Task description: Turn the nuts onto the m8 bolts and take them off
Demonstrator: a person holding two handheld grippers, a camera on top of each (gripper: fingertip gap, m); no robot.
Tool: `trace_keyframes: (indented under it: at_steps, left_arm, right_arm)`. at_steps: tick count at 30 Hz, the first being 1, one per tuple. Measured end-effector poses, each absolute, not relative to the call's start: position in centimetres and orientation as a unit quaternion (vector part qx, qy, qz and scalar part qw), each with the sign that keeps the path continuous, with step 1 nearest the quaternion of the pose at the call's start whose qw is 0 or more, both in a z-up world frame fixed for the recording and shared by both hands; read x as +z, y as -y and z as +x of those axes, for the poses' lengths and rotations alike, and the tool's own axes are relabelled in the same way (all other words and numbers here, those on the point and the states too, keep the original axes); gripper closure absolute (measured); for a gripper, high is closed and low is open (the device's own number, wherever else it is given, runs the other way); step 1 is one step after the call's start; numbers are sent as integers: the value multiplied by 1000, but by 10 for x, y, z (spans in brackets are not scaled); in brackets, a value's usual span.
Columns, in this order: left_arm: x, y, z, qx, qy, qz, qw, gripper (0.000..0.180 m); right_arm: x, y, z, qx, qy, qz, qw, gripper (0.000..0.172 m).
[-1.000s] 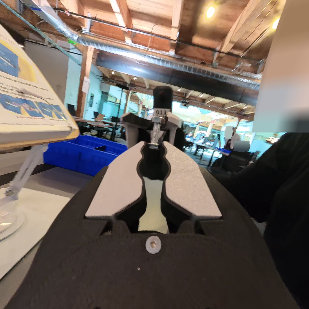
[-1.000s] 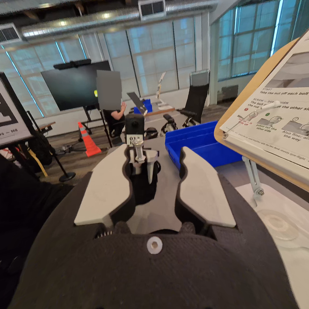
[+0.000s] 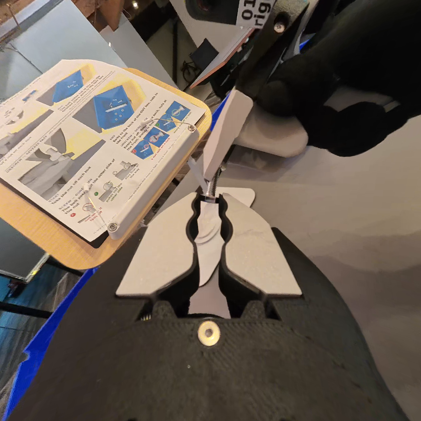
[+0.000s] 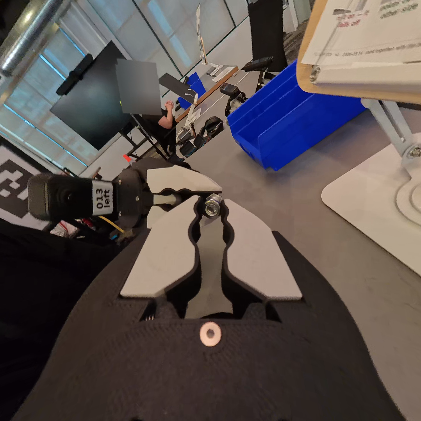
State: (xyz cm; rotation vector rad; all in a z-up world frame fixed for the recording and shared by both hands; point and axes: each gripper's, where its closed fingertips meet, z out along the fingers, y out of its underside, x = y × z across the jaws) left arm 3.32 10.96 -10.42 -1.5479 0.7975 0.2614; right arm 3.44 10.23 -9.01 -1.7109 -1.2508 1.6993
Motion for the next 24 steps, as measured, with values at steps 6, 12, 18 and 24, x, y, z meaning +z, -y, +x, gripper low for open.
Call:
trace_keyframes:
  at_steps: [6,12,18,24]
  left_arm:
    - [-87,-91,47,-112,-363,-677,630,166]
    - [-78,-69,60,-328,-406,-645,557,166]
    - [-84,-49,68,-506,-430,-598,449,166]
    - [-91,-44,75,-558,-437,-572,412,166]
  right_arm:
    - [-73,-83,44,525,598,-515,319,157]
    - [-64,-61,54,372,738,-404,391,157]
    - [-74,-46,62,197,833,-286,431,157]
    - [-82,-43,69,114,863,-239,431,157]
